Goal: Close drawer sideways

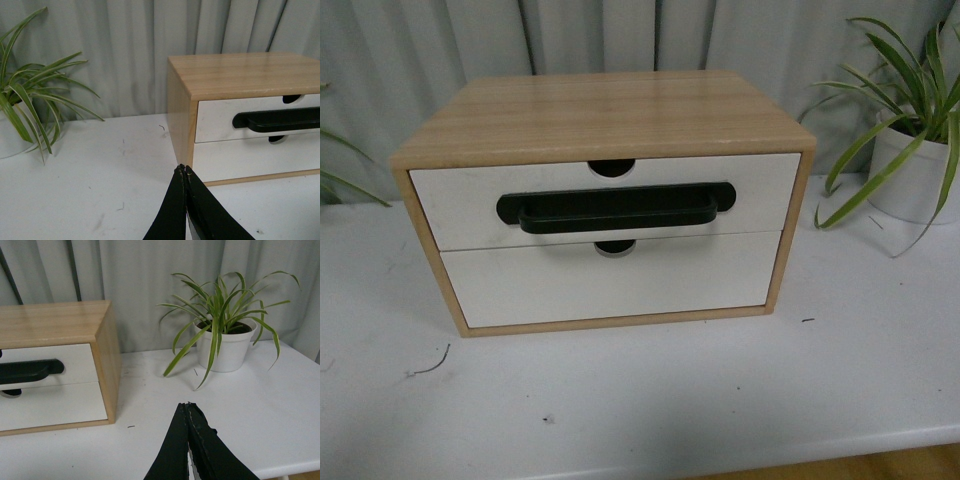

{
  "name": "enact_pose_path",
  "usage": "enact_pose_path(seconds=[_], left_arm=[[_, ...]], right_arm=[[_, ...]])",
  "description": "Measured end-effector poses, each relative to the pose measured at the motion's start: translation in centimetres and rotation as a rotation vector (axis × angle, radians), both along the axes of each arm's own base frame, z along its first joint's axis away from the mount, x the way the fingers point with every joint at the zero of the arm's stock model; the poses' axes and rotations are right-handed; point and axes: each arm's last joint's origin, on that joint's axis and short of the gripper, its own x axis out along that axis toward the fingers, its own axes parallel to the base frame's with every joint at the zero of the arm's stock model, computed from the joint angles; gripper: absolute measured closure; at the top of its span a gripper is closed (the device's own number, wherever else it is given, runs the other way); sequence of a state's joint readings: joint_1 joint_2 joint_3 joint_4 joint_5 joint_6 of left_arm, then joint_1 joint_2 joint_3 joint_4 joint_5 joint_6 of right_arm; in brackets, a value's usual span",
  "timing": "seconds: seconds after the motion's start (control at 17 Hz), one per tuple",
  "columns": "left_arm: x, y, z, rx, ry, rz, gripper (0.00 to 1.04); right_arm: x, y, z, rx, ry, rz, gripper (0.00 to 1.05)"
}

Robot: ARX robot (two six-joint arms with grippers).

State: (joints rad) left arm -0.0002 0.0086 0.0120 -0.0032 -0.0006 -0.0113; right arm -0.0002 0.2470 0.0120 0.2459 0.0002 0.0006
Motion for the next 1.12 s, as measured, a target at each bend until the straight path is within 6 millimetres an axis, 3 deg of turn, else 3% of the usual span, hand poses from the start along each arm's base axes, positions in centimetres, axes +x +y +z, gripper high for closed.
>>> enact_pose_path(seconds=[0.47,0.88,0.94,1.12], left_arm=[[0.0,0.0,0.0,0.0,0.0,0.0,1.03],[0.0,0.0,0.0,0.0,0.0,0.0,1.03],[0.0,0.0,0.0,0.0,0.0,0.0,0.99],[0.0,0.0,0.0,0.0,0.0,0.0,0.63]], right_arm=[[-1.5,0.0,-0.4,0.0,0.019,0.0,1.03],[-1.6,0.0,-0.3,0.0,0.006,0.0,1.03],[-1.6,0.0,-0.3,-0.001,0.007,0.0,1.01],[-1.6,0.0,-0.3,-0.001,0.006,0.0,0.64]])
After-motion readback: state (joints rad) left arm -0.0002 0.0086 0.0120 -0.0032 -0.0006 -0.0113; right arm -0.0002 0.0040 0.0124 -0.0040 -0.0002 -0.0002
